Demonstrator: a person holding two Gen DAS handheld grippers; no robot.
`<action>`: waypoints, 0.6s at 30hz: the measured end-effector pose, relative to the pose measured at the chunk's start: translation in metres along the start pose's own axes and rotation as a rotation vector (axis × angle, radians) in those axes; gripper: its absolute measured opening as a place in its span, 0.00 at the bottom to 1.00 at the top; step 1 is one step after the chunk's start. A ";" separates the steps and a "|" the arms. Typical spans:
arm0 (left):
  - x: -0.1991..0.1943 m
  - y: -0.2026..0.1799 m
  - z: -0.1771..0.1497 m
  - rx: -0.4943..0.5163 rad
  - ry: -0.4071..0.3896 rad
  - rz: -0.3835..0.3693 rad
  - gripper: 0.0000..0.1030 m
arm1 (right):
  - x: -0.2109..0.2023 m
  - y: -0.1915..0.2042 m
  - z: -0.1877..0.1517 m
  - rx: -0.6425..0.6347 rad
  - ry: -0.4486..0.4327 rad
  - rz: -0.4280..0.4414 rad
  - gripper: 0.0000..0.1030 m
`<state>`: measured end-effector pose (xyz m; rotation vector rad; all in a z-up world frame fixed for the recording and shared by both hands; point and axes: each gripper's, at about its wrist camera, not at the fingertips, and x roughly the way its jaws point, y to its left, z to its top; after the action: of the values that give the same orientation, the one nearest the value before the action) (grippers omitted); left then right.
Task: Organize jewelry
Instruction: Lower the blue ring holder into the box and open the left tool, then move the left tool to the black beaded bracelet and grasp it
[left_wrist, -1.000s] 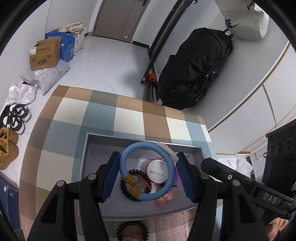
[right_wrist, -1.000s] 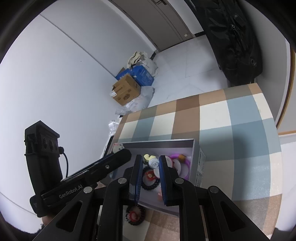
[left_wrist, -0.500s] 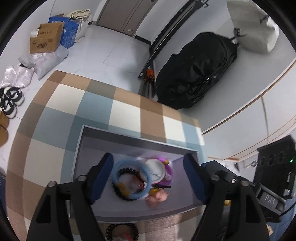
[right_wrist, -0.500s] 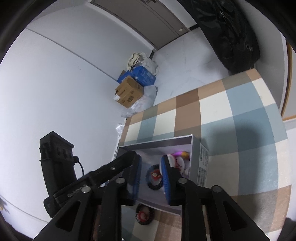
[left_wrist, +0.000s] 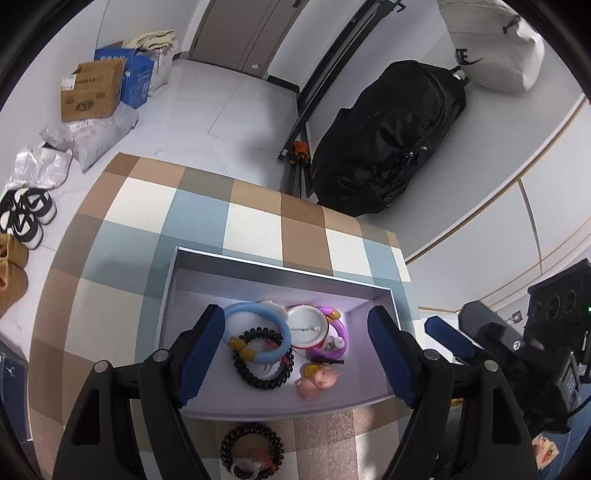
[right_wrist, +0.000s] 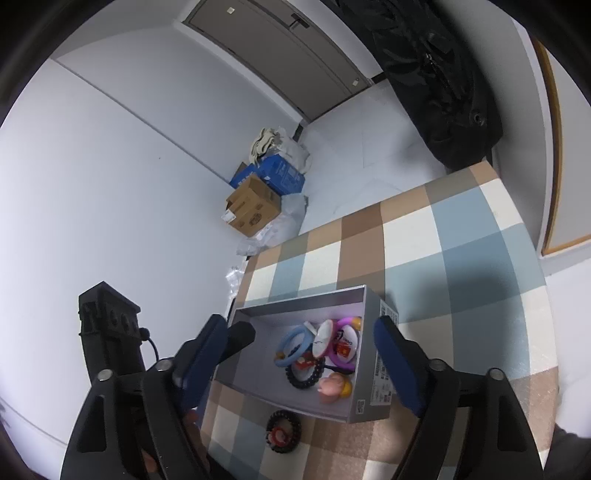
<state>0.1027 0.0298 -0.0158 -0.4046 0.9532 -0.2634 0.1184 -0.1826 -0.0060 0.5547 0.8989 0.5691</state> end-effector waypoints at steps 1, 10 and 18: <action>-0.001 -0.001 -0.001 0.005 -0.001 0.002 0.74 | -0.002 0.000 -0.001 -0.005 -0.006 -0.003 0.85; -0.015 -0.006 -0.014 0.062 -0.032 0.029 0.74 | -0.010 0.008 -0.009 -0.060 -0.037 -0.034 0.97; -0.025 -0.006 -0.040 0.146 -0.031 0.096 0.74 | -0.021 0.005 -0.019 -0.072 -0.065 -0.070 1.00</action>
<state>0.0553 0.0254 -0.0155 -0.2276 0.9139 -0.2369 0.0903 -0.1890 -0.0004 0.4720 0.8302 0.5156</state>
